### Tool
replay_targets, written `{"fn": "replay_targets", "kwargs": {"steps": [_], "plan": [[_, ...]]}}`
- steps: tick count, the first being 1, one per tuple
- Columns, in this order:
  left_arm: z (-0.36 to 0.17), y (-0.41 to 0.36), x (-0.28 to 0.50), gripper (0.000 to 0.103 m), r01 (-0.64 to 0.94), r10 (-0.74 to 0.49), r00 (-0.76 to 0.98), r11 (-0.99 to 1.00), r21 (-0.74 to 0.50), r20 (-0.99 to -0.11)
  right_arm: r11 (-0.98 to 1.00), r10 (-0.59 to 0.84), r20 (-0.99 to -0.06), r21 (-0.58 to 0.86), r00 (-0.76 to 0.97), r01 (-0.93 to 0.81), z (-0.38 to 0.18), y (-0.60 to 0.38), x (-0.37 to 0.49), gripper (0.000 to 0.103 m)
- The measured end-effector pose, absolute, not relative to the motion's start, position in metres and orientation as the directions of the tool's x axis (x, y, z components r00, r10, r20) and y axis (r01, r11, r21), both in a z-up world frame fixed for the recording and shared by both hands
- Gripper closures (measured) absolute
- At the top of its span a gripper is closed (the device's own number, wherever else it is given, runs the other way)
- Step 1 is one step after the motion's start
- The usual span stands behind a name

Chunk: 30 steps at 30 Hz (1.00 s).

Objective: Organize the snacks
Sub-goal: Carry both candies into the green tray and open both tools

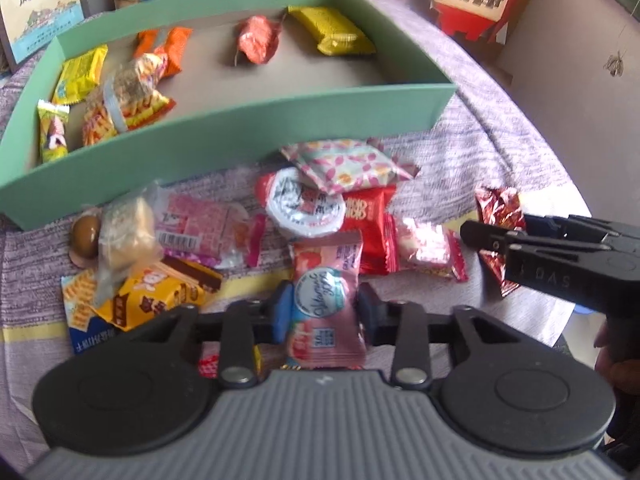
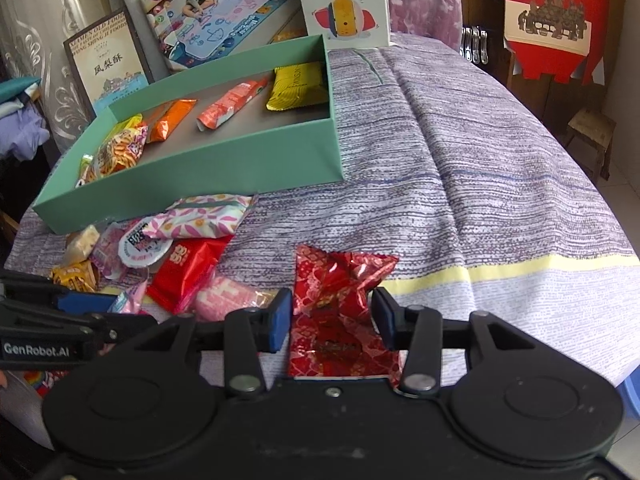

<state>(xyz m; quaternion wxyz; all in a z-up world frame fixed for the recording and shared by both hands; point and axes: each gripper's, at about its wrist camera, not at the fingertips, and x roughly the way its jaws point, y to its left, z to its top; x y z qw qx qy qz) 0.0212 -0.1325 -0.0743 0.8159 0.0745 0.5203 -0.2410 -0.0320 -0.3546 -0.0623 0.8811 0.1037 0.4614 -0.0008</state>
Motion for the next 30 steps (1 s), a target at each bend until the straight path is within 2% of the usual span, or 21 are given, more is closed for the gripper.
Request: {"fn": "replay_targets", "kwargs": {"steps": [2,9,18,23,30], "plan": [[-0.07,-0.13,0.021,0.071,0.472,-0.304,0.365,0.875,-0.106,-0.88,0.974,0.108,-0.813,0.202,0.572,0.103,-0.061,-0.356,-0.031,0.063],[-0.055,-0.106,0.026,0.071,0.434,-0.334,0.371,0.887,-0.157,-0.867,0.966,0.141,-0.787,0.242,0.6,0.09,-0.041,-0.358,-0.029,0.064],[-0.003,-0.067,0.073,0.071,0.346,-0.31,0.523,0.928,-0.135,-0.794,0.943,0.217,-0.737,0.328,0.64,0.058,-0.003,-0.366,0.007,0.064],[0.015,-0.083,0.105,0.071,0.365,-0.326,0.561,0.922,-0.127,-0.761,0.943,0.238,-0.711,0.333,0.662,0.019,0.017,-0.363,0.048,0.064],[-0.003,-0.134,0.14,0.071,0.402,-0.356,0.52,0.904,-0.146,-0.777,0.946,0.259,-0.721,0.323,0.643,-0.018,0.025,-0.362,0.116,0.064]]}}
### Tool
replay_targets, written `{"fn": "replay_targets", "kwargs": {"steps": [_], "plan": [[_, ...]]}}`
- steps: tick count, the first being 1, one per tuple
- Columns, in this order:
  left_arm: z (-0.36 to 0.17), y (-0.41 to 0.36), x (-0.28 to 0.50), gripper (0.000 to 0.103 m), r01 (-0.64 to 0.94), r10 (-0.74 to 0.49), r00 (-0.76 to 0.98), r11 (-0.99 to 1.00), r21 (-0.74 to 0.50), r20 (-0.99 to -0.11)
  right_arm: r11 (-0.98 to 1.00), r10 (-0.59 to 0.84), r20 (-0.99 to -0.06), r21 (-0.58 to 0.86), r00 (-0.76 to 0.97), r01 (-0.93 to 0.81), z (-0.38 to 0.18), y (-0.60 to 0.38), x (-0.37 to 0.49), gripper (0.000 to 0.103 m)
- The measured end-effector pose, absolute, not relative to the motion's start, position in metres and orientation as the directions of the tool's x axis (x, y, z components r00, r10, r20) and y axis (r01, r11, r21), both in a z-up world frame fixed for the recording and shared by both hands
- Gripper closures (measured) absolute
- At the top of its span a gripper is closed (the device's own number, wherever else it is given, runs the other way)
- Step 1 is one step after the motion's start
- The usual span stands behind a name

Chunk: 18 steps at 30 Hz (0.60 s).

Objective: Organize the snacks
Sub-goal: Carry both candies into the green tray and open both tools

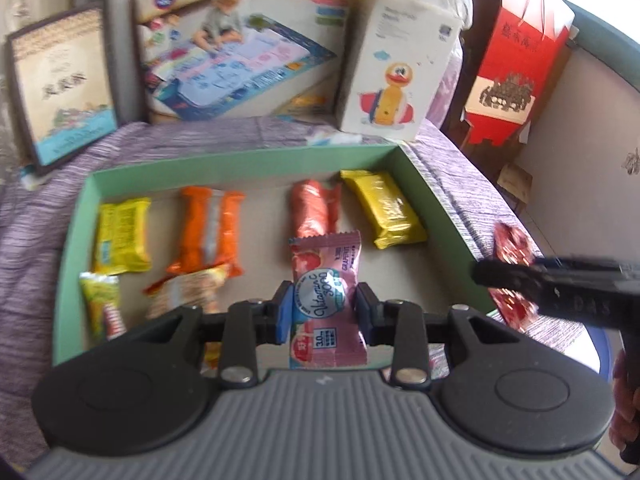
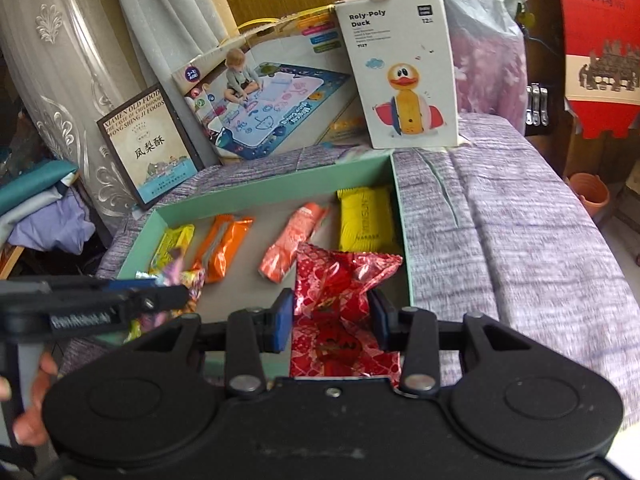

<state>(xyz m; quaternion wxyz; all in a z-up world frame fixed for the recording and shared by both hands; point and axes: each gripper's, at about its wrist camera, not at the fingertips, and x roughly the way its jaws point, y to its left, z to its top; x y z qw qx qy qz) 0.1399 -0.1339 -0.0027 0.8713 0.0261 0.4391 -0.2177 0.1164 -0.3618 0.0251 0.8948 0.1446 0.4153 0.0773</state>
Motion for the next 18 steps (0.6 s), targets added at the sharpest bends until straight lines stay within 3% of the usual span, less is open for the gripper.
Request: {"fn": "replay_targets", "kwargs": {"steps": [13,14,15,16,17,18], "plan": [[-0.041,-0.169,0.167,0.067,0.414,-0.361,0.445,0.894,-0.168,-0.82,0.958,0.259,-0.769,0.28,0.584,-0.056,0.0,-0.355,0.174,0.061],[-0.043,-0.172,0.167,0.062,0.413,-0.357,0.447,0.896,-0.164,-0.82,0.959,0.256,-0.77,0.278,0.584,-0.053,-0.001,-0.355,0.175,0.054],[-0.045,-0.174,0.167,0.039,0.412,-0.353,0.446,0.897,-0.161,-0.823,0.958,0.257,-0.768,0.284,0.587,-0.047,0.0,-0.356,0.174,0.044],[-0.047,-0.175,0.167,0.014,0.407,-0.345,0.448,0.9,-0.156,-0.825,0.955,0.257,-0.758,0.294,0.6,-0.038,0.002,-0.357,0.171,0.019],[-0.048,-0.176,0.165,0.006,0.4,-0.337,0.458,0.905,-0.149,-0.822,0.952,0.258,-0.741,0.303,0.62,-0.034,0.005,-0.358,0.166,0.0],[-0.048,-0.176,0.162,0.002,0.395,-0.331,0.472,0.908,-0.14,-0.817,0.95,0.258,-0.725,0.31,0.638,-0.032,0.009,-0.359,0.162,0.0]]}}
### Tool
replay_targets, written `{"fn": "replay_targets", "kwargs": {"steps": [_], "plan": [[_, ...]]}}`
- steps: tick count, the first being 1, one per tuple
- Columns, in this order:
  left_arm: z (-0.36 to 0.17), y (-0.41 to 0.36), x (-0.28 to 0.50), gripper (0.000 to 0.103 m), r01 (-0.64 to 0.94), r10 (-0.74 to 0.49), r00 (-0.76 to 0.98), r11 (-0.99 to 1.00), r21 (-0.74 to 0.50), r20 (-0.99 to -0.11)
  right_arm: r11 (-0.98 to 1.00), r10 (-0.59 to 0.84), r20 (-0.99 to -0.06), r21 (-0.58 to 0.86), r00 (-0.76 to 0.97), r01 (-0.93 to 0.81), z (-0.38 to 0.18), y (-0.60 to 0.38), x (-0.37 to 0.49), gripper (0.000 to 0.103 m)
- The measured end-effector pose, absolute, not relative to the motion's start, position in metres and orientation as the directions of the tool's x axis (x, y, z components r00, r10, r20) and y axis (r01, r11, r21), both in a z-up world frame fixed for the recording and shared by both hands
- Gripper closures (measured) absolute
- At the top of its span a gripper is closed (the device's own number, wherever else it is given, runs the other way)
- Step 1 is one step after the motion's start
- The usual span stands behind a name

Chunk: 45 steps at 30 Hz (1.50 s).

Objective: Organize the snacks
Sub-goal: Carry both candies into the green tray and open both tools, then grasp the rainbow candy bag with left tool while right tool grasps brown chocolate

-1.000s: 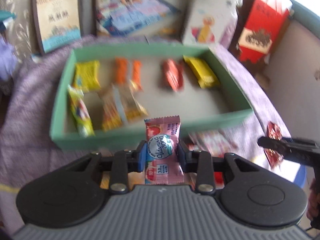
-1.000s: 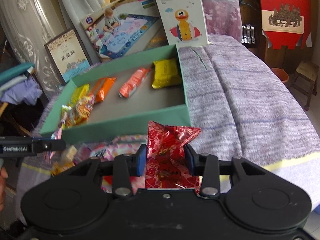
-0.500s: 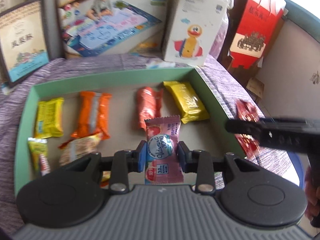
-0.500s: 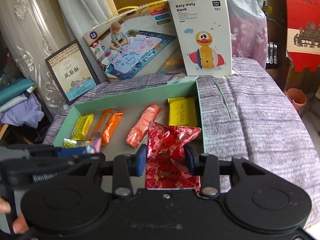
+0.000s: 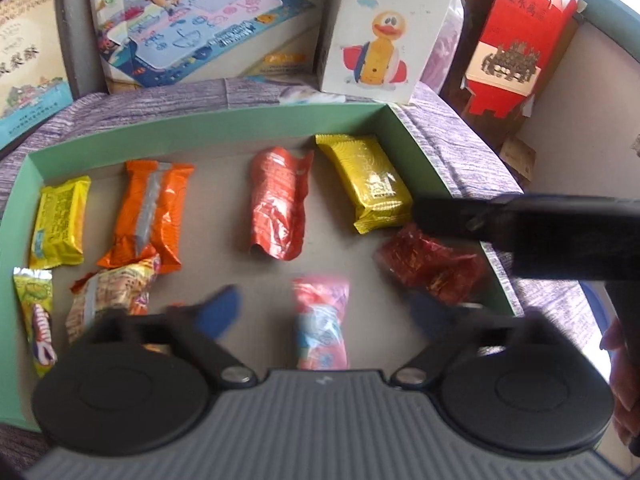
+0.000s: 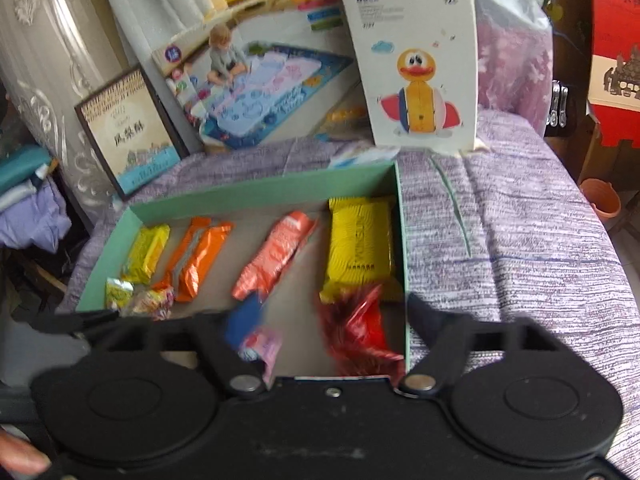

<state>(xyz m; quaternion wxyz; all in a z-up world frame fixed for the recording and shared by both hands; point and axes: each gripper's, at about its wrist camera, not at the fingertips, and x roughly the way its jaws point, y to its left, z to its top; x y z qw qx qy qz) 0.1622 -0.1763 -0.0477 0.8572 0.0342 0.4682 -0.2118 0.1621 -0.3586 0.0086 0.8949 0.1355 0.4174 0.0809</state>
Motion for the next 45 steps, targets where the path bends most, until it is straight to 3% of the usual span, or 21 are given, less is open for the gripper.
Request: {"fn": "replay_targets", "kwargs": {"steps": [19,45], "plan": [[-0.021,-0.139,0.11,0.0,0.414,-0.33,0.482,0.902,-0.121,-0.812,0.911,0.281,-0.714,0.408,0.641,0.055,0.022,-0.364,0.103,0.0],[-0.058,-0.017,-0.004,0.0,0.316,-0.28,0.365,0.934,-0.164,-0.888,0.888,0.4,-0.802,0.459,0.442,0.029,-0.01,-0.279,-0.004,0.0]]}}
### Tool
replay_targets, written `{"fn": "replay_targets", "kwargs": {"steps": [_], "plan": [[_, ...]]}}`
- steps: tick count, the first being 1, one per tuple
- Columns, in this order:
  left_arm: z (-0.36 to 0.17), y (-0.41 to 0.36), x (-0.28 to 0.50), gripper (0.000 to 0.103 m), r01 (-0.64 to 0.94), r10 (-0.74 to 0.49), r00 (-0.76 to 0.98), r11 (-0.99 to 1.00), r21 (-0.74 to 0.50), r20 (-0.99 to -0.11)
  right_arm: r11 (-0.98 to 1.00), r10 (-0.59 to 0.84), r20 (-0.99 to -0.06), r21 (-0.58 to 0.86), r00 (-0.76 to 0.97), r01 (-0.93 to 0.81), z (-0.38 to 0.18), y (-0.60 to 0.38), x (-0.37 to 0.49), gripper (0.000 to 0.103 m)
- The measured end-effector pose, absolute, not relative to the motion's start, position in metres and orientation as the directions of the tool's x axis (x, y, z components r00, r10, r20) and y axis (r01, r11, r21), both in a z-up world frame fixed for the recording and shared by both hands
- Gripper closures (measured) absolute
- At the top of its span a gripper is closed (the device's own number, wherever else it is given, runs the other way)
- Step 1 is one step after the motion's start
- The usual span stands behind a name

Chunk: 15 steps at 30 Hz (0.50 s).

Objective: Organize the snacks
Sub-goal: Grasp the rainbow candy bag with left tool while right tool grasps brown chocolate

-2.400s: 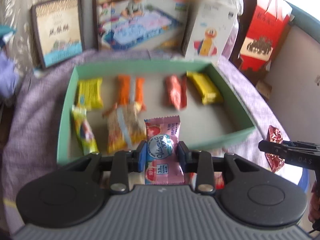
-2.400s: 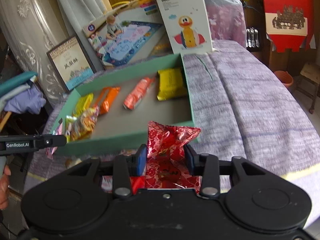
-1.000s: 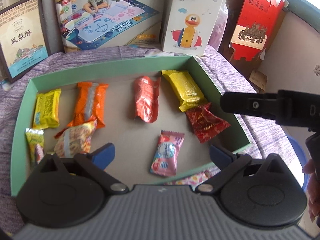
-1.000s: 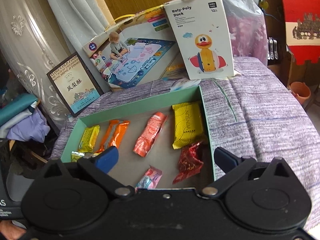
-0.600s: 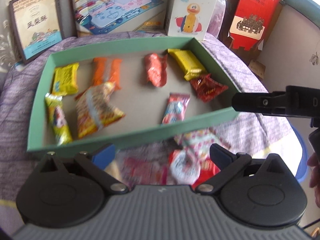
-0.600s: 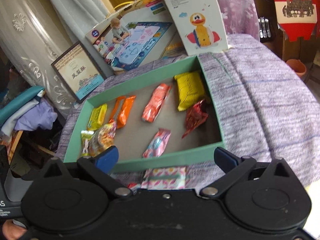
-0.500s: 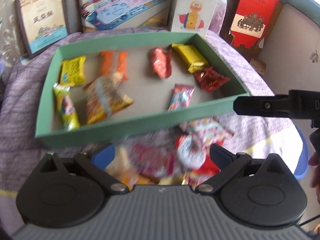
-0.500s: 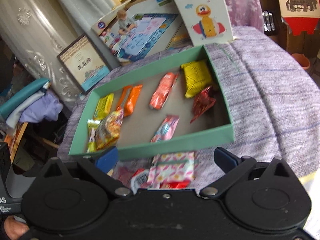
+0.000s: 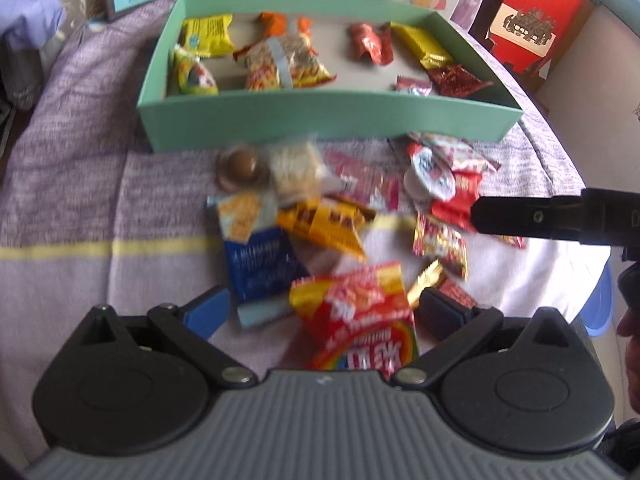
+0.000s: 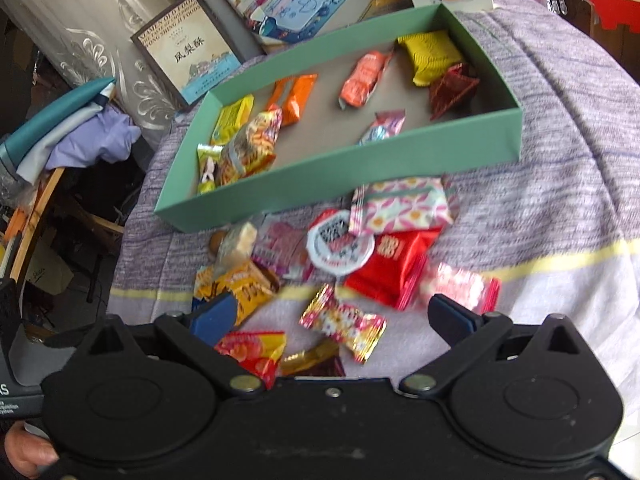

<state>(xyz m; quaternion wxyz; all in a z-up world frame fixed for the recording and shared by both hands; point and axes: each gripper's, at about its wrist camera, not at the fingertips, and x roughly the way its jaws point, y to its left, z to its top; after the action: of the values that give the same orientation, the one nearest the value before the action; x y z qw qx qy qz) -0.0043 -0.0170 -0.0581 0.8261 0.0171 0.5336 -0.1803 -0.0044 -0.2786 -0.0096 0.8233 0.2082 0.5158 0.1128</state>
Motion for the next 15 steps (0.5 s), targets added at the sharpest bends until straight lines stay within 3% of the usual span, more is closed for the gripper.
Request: {"fn": "replay_targets", "kwargs": {"steps": [4,8,12,15], "plan": [[-0.064,-0.018,-0.014,0.0,0.313,-0.296,0.339,0.931,-0.189,-0.893,0.896,0.381,-0.812,0.442,0.442,0.04,-0.016,-0.275,-0.015,0.001],[-0.068,-0.027,-0.019,0.0,0.315,-0.287,0.335,0.932,-0.181,-0.897,0.905,0.359,-0.819,0.424,0.448,0.049,-0.018,-0.276,-0.024,0.014],[-0.076,-0.038,-0.018,0.0,0.317,-0.289,0.313,0.93,-0.188,-0.905,0.899,0.36,-0.818,0.433,0.448,0.068,-0.022,-0.281,-0.029,0.017],[-0.081,-0.045,-0.022,0.009,0.34,-0.25,0.342,0.931,-0.129,-0.906,0.902,0.352,-0.825,0.425,0.443,0.076,-0.024,-0.283,-0.032,0.021]]}}
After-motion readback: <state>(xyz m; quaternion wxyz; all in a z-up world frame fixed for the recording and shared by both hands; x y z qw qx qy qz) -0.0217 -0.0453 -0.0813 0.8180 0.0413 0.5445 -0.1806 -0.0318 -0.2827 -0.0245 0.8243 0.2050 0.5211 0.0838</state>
